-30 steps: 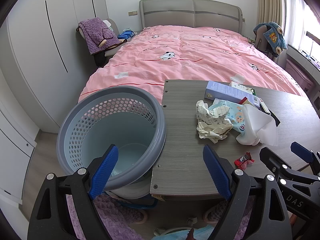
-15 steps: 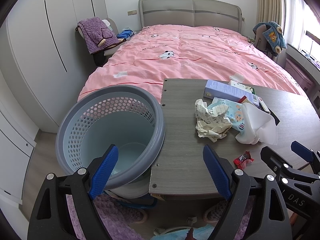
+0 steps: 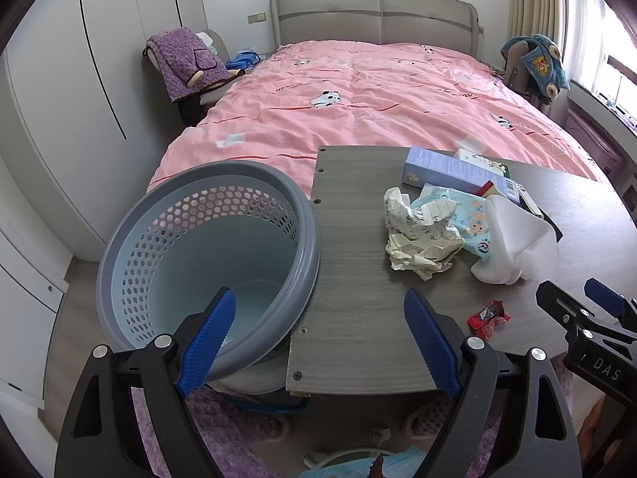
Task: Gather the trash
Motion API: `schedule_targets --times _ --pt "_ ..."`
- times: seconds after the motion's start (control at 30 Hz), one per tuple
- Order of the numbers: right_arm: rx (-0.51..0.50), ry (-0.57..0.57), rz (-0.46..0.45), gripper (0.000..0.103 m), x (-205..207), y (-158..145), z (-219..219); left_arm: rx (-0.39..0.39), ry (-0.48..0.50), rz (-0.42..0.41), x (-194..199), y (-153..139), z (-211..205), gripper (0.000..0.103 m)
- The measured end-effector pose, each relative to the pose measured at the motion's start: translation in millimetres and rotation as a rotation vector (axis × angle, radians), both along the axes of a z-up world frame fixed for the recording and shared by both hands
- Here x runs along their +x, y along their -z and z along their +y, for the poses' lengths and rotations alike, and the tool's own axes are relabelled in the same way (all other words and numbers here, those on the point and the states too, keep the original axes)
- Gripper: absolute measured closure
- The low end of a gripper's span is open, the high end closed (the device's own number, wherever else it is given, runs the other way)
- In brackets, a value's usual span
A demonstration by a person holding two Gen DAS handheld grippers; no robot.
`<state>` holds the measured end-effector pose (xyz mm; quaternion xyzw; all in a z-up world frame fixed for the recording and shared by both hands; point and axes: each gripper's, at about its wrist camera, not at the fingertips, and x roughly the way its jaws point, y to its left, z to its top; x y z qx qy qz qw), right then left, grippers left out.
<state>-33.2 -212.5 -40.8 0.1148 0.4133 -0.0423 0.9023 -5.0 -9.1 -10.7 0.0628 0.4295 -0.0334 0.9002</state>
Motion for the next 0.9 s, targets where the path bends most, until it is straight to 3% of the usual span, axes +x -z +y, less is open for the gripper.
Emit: schedule_targets --times 0.3,0.6,0.8,0.87,0.9 --pt "-0.037 -0.025 0.000 0.009 30 10 14 -0.009 -0.032 0.025 13 9 10 0.020" --pt "-0.063 -0.061 0.040 0.029 47 20 28 -0.018 -0.026 0.040 18 16 13 0.020" --pt "-0.085 -0.081 0.037 0.050 53 21 37 -0.023 -0.024 0.041 19 17 14 0.020" --pt "-0.083 -0.092 0.031 0.069 53 20 38 -0.027 -0.021 0.042 19 17 14 0.020" --pt "-0.082 -0.094 0.030 0.072 53 20 38 -0.029 -0.019 0.043 19 17 14 0.020"
